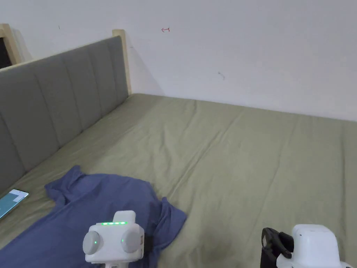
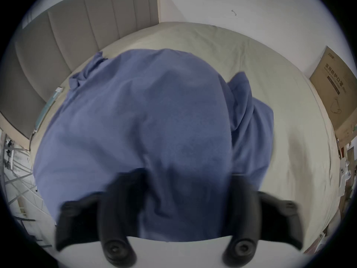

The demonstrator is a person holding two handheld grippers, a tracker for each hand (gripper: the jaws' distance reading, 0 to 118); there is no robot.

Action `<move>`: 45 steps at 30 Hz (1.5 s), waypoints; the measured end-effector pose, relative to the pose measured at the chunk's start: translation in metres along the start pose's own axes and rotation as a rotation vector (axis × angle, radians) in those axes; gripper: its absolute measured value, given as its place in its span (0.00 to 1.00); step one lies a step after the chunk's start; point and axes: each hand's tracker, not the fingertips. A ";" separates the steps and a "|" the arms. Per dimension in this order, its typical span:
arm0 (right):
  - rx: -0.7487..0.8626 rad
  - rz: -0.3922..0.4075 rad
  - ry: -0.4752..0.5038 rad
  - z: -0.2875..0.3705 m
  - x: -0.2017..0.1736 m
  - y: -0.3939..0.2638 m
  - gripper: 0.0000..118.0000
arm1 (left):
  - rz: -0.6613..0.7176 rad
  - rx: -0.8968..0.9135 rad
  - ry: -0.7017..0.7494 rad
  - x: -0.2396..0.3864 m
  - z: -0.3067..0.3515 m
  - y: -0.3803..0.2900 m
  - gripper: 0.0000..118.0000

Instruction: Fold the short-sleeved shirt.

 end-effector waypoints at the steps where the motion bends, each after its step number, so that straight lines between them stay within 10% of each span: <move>1: -0.004 -0.007 -0.001 -0.001 0.003 -0.001 0.00 | 0.011 0.007 0.043 -0.005 0.006 0.003 0.20; 2: -0.006 -0.014 -0.005 -0.001 0.005 -0.002 0.00 | 0.006 -0.005 0.061 -0.008 0.006 0.005 0.04; 15: 0.037 -0.088 -0.058 0.021 0.045 0.002 0.00 | 0.305 0.051 -0.411 -0.026 0.069 0.054 0.04; 27: 0.235 -0.222 -0.315 0.116 0.137 0.024 0.00 | -0.165 0.132 -1.090 0.269 0.215 0.073 0.04; 36: 0.282 -0.416 -0.538 0.195 0.214 -0.003 0.00 | -0.444 -0.216 -1.008 0.424 0.150 -0.068 0.04; 39: 0.249 -0.441 -0.559 0.196 0.227 -0.014 0.00 | -0.498 -0.358 -0.877 0.432 0.105 -0.108 0.27; 41: 0.226 -0.433 -0.569 0.191 0.229 -0.018 0.00 | -0.515 -0.401 -0.821 0.425 0.096 -0.121 0.78; 45: 0.182 -0.423 -0.527 0.169 0.220 -0.016 0.00 | -0.517 -0.317 -0.882 0.399 0.111 -0.107 0.89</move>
